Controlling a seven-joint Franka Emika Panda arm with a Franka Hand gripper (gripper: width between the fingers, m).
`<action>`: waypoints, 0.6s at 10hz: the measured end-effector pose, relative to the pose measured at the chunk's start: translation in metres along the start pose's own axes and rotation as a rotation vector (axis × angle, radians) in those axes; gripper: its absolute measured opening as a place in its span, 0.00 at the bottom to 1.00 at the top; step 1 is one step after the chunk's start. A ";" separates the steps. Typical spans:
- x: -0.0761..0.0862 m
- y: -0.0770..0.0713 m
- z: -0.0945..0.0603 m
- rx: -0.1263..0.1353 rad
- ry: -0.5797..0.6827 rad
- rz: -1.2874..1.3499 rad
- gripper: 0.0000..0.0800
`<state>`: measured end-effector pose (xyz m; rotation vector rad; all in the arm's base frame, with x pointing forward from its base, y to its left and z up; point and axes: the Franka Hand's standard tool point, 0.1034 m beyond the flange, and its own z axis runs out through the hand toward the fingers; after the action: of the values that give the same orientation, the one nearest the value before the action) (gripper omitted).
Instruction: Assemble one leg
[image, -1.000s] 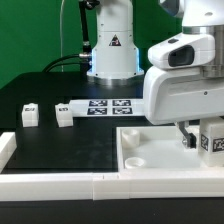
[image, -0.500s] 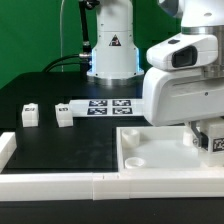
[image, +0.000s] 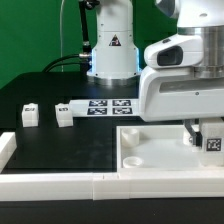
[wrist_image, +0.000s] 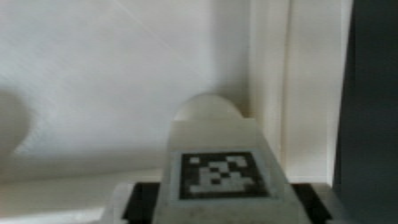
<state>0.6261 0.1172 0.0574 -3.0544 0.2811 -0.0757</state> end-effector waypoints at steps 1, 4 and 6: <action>0.000 0.001 0.001 -0.004 -0.002 0.134 0.35; 0.000 0.019 0.001 -0.041 0.012 0.460 0.35; 0.001 0.033 0.000 -0.076 0.033 0.611 0.36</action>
Offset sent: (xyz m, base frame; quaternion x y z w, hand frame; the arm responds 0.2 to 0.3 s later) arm -0.0058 -0.0034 -0.0010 0.0074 0.0139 0.3691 0.9292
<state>0.6208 0.0845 0.0548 -2.8876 1.2162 -0.0786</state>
